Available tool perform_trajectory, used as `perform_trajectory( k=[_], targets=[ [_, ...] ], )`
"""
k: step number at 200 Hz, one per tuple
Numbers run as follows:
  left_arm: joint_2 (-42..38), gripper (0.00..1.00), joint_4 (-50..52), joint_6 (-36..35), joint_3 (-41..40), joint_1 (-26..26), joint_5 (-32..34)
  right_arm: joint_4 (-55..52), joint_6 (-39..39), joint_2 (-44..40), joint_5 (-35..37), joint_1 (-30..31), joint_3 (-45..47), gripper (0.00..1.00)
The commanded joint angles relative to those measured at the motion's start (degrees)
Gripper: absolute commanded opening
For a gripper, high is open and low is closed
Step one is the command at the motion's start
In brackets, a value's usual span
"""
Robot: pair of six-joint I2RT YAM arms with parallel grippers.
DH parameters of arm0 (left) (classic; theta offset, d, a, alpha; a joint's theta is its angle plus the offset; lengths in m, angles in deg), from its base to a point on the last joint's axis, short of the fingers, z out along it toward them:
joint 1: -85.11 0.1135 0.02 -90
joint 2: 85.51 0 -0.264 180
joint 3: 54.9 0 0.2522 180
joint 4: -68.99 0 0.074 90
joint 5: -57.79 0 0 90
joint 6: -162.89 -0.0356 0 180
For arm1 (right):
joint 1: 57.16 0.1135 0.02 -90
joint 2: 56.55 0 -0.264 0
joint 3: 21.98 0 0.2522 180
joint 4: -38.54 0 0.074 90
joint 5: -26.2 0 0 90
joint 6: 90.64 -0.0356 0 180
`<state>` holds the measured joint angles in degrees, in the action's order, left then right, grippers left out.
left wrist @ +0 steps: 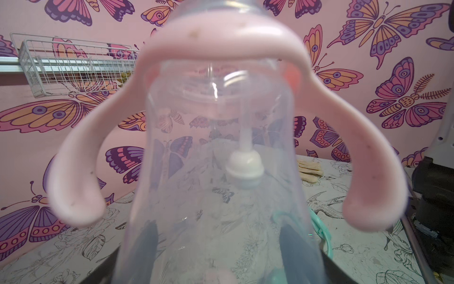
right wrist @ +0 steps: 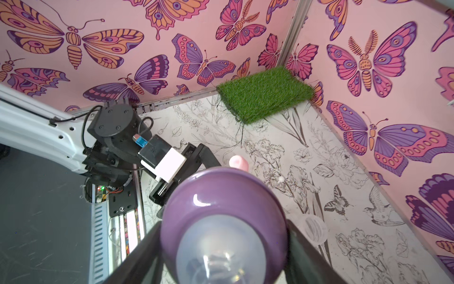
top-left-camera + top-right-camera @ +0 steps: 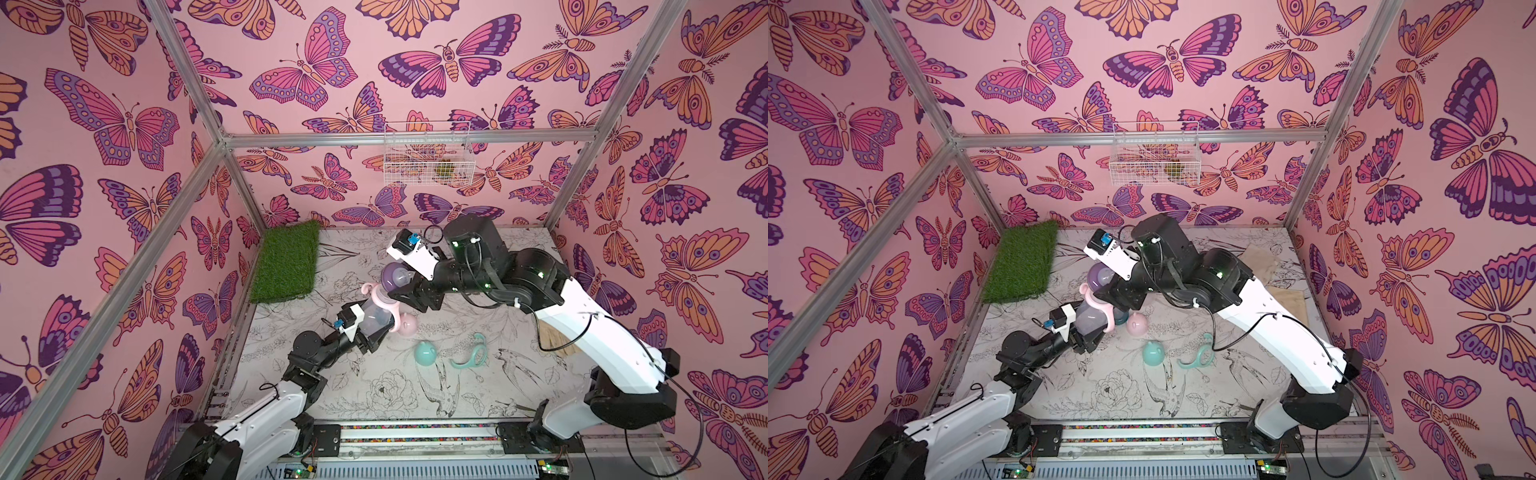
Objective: Assemble the baby bottles
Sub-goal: Close the nipple on the baby bottle.
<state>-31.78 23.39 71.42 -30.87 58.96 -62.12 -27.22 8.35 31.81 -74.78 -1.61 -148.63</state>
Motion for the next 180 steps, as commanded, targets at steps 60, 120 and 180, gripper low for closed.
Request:
perform_trajectory(
  k=[60,120,180],
  targets=[
    [-1.25,0.0,-0.16,-1.08,-0.23,-0.13,-4.76,-8.98,-0.13,1.26,-14.0,-4.61,-1.98,0.41],
    [-1.67,0.0,1.06,-1.07,0.26,-0.22,-5.9,-11.48,0.81,5.81,-16.54,-6.14,-4.02,0.41],
    [-1.88,0.0,2.05,-1.16,0.65,-0.46,-6.32,-11.3,0.67,7.17,-17.53,-6.75,-4.28,0.41]
  ],
)
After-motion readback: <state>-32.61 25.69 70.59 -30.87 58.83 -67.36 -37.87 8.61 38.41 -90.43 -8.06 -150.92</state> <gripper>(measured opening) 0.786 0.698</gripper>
